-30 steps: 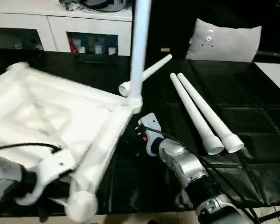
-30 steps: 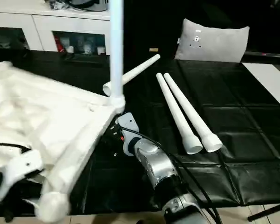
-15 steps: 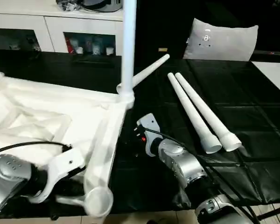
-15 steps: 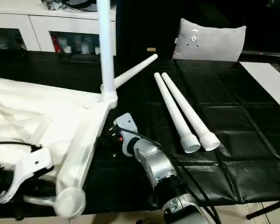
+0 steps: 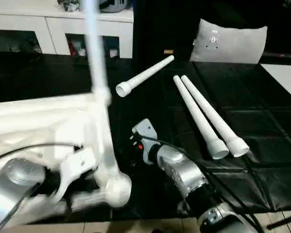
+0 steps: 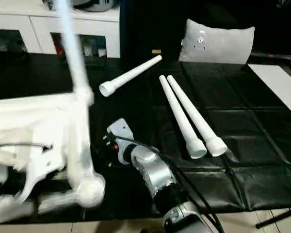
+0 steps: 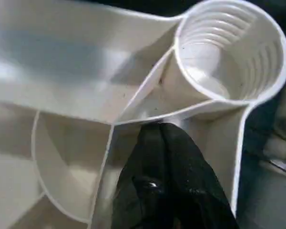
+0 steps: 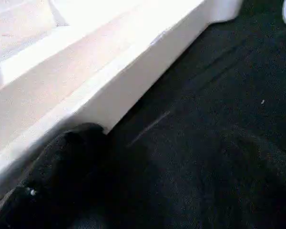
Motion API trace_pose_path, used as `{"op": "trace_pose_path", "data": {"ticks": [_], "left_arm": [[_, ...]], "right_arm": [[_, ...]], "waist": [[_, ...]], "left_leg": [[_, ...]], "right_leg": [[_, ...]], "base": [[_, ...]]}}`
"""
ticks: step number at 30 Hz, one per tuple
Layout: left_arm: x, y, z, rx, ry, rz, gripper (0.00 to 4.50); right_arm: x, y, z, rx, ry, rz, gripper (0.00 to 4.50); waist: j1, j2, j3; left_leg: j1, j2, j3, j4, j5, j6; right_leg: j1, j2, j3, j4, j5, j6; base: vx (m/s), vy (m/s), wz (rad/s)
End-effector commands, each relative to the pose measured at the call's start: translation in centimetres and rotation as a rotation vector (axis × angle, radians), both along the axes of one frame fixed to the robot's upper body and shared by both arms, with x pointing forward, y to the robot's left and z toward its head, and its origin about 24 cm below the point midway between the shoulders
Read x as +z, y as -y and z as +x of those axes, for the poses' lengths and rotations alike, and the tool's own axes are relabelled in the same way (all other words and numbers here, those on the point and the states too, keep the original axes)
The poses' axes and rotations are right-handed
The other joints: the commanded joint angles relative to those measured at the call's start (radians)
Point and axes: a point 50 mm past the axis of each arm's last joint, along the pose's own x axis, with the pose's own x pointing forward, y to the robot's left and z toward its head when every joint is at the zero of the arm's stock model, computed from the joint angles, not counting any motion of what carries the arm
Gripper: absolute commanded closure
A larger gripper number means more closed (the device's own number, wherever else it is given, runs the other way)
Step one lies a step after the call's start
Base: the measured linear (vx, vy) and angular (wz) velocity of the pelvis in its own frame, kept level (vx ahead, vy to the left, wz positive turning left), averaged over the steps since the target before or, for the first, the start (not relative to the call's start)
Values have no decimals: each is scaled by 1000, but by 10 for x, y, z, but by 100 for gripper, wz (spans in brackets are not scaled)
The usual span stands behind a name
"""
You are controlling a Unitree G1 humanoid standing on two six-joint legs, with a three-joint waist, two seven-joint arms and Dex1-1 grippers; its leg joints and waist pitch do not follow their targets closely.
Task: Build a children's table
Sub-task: Rotate table base
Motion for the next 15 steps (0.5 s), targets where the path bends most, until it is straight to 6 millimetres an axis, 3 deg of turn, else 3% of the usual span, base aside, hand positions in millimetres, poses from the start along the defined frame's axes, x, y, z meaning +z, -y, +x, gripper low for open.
{"op": "trace_pose_path", "data": {"ticks": [1, 5, 7, 9, 10, 11, 12, 15], "left_arm": [[16, 4, 20, -6, 197, -9, 443], [17, 3, 40, 21, 329, -2, 443], [15, 1, 49, 23, 376, 8, 443], [11, -2, 57, 11, 410, 38, 443], [11, -2, 57, 11, 410, 38, 443], [6, -6, 67, -12, 463, 92, 443], [6, -6, 67, -12, 466, 92, 443], [3, -8, 79, -17, 502, 116, 443]], "right_arm": [[0, -8, -4, 29, -7, 14, 0], [-3, 2, -3, -4, -15, 11, 0], [-5, 8, -4, -16, -20, 8, 0], [-7, 13, -5, -32, -24, 9, 0], [-7, 13, -5, -32, -24, 9, 0], [-7, 18, -5, -57, -25, 10, 0], [-7, 19, -5, -59, -24, 11, 0], [-2, 28, -4, -83, 2, 14, 0]], "waist": [[6, 33, -60], [16, 36, -66], [21, 32, -69], [35, 37, -69], [33, 34, -69], [37, 34, -65], [40, 33, -65], [41, 35, -60]], "left_leg": [[8, 28, -18, -80, -302, -35], [8, 28, -16, -79, -272, -35], [8, 28, -14, -79, -260, -33], [17, 26, -9, -75, -250, -30], [14, 26, -10, -77, -249, -34], [11, 26, -14, -82, -263, -32], [18, 26, -13, -80, -290, -36], [19, 25, -18, -85, -338, -41]], "right_leg": [[47, -79, 66, -81, -423, -115], [48, -79, 68, -73, -369, -118], [48, -79, 69, -71, -341, -124], [41, -77, 72, -76, -321, -122], [46, -77, 72, -69, -309, -127], [48, -77, 69, -74, -336, -121], [45, -79, 70, -77, -371, -107], [44, -82, 65, -90, -467, -76]], "base": [[0, 0, 0], [0, 0, 0], [0, 0, 0], [0, 0, 0], [0, 0, 0], [0, 0, 0], [0, 0, 0], [0, 0, 0]]}}
